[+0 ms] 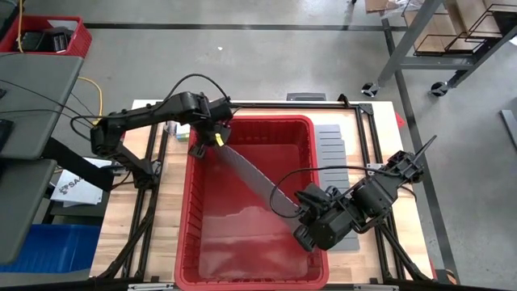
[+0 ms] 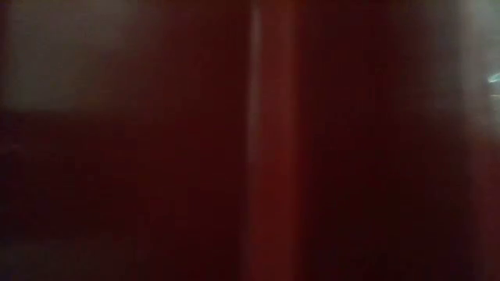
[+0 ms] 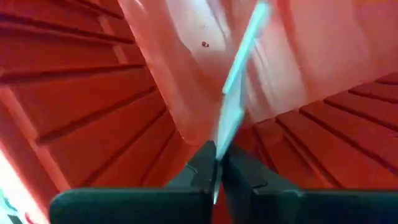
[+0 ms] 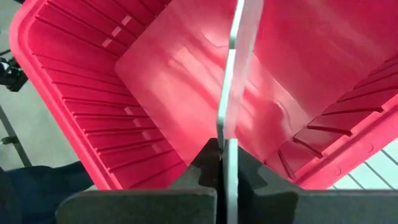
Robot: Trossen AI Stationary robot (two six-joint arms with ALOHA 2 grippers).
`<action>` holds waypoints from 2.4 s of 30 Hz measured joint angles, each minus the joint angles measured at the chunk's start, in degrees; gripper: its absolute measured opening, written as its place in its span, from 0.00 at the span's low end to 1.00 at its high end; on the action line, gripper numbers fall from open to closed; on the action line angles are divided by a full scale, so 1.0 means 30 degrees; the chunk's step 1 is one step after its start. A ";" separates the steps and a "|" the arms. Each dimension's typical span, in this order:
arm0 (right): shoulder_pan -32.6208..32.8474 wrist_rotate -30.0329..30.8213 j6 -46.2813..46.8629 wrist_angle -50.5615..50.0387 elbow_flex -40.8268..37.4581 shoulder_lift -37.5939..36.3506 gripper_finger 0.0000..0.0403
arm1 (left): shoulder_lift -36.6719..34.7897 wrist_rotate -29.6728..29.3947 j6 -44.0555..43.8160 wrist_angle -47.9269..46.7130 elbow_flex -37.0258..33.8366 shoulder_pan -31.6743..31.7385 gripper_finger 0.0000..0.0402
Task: Sort blocks
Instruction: Assemble the bin divider into the red bin
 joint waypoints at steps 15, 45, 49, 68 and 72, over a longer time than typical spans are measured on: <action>0.0340 -0.0333 -0.0318 0.1053 0.0469 -0.1066 0.00 | -0.0291 -0.1859 0.0382 -0.1169 0.6822 -0.0431 0.00; 0.2094 0.0129 -0.1906 0.8878 0.0495 -0.0374 0.00 | 0.1412 -0.0096 0.5073 1.1385 0.8772 -0.3196 0.00; 0.2657 0.0082 -0.1203 0.8765 0.0503 -0.0423 0.00 | 0.2407 0.0580 0.5015 1.1876 0.8772 -0.3559 0.00; 0.3414 0.4032 0.2293 0.4978 0.0503 -0.0510 0.00 | 0.4506 -0.1740 0.5382 1.1451 0.8735 -0.2931 0.00; 0.3347 0.4026 0.1674 0.5865 0.0503 -0.0510 0.00 | 0.4501 -0.1310 0.6113 1.2010 0.8742 -0.2933 0.00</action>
